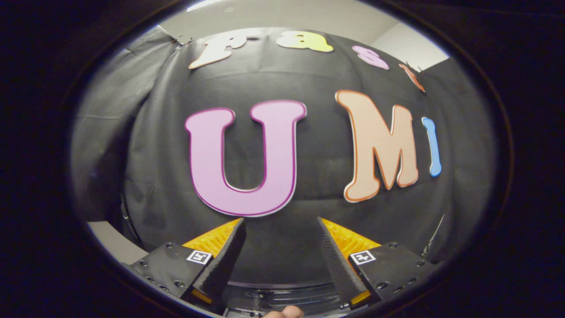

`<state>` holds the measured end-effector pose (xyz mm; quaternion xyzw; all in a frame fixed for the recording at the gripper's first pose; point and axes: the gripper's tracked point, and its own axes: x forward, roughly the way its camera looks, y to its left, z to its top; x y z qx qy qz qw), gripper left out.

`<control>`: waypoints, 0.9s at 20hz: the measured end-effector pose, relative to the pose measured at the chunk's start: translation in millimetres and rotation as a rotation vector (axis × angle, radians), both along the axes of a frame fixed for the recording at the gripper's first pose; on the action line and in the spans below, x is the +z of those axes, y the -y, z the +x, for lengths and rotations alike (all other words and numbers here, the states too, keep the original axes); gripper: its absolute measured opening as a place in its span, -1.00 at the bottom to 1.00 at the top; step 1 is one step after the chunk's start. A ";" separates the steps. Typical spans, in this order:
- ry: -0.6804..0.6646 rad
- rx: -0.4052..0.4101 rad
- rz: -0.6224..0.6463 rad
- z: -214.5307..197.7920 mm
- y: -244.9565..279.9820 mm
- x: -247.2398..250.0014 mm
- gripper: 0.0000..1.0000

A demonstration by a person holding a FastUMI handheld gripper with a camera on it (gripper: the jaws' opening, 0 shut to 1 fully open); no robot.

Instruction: Put the clothes into the washing machine and then close the washing machine lid.

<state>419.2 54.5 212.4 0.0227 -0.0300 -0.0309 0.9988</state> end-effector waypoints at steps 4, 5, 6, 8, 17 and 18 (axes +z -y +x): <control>-0.131 0.020 -0.002 23.9 4.7 -50.4 0.93; -0.164 0.029 -0.014 26.6 3.8 -61.0 0.93; -0.184 0.010 -0.042 26.5 8.2 -69.8 0.93; -0.209 -0.035 -0.048 26.6 21.1 -86.3 0.93; -0.266 -0.042 -0.027 21.4 24.4 -111.5 0.97; -0.263 -0.041 -0.025 19.2 21.9 -110.2 0.97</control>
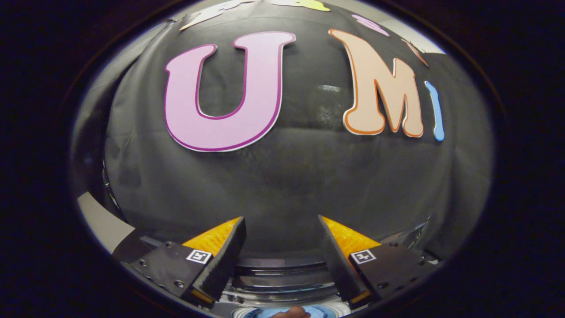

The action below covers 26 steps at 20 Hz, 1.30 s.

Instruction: Put the clothes into the washing machine and then close the washing machine lid.

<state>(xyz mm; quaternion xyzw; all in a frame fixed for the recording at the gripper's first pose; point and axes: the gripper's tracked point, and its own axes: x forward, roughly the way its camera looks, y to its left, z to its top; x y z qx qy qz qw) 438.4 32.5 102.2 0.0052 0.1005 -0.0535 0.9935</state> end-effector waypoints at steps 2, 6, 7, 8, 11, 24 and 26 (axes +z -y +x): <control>0.010 -0.006 -0.008 -6.6 -0.7 1.9 0.97; 0.018 -0.015 -0.008 -19.6 0.5 0.9 0.97; 0.020 -0.019 -0.009 -24.2 -0.2 0.9 0.97; 0.022 -0.023 -0.009 -26.4 0.3 2.2 0.98; 0.033 -0.030 -0.012 -37.0 0.7 2.2 0.97; 0.033 -0.050 -0.018 -76.3 1.7 -1.6 0.97; 0.036 -0.054 -0.019 -81.6 1.2 -3.0 0.97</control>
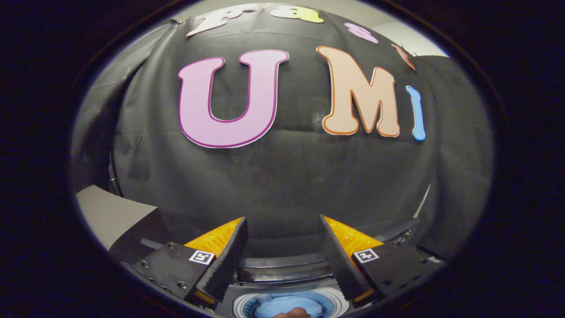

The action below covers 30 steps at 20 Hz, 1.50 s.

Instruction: Put the clothes into the washing machine and then close the washing machine lid.

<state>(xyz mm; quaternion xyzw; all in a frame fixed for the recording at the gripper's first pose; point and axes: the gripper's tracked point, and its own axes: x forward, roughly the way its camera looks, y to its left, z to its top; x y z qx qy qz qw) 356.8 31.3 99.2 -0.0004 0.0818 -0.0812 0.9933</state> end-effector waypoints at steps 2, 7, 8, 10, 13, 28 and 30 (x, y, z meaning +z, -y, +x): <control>0.003 -0.004 0.001 -4.8 -0.4 -0.8 0.97; 0.009 -0.004 0.001 -17.0 -3.0 -4.8 0.97; 0.014 -0.006 0.002 -18.9 -2.8 -4.7 0.98; 0.016 -0.005 0.000 -21.8 -2.7 -5.4 0.97; 0.018 -0.010 -0.001 -28.6 -2.9 -8.5 0.97; 0.083 0.000 -0.001 -58.8 -3.7 -16.8 0.97; 0.081 0.011 -0.008 -63.9 -5.6 -20.8 0.97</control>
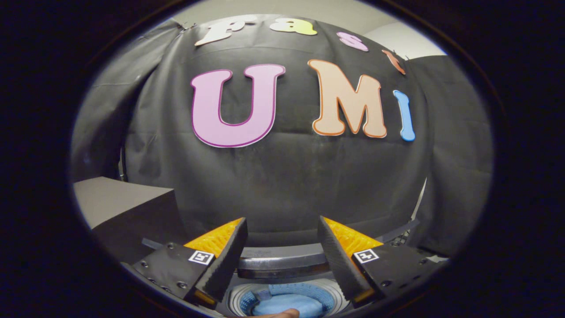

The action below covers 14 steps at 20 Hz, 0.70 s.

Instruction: Put the clothes into the washing machine and then close the washing machine lid.

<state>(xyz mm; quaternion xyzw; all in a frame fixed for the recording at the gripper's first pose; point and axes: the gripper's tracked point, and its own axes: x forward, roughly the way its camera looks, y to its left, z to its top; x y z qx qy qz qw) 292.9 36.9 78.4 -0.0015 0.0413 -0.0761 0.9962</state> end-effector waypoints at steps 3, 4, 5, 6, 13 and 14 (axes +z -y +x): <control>-0.004 0.002 0.011 -11.9 0.7 -8.4 0.97; -0.022 -0.001 0.011 -14.8 1.1 -15.8 0.97; -0.058 -0.001 0.014 -17.8 0.3 -29.3 0.97; -0.088 0.014 0.015 -20.9 -4.2 -42.1 0.98; -0.167 0.057 0.039 -44.5 -31.3 -97.8 0.96; -0.174 0.062 0.048 -46.9 -34.7 -101.2 0.96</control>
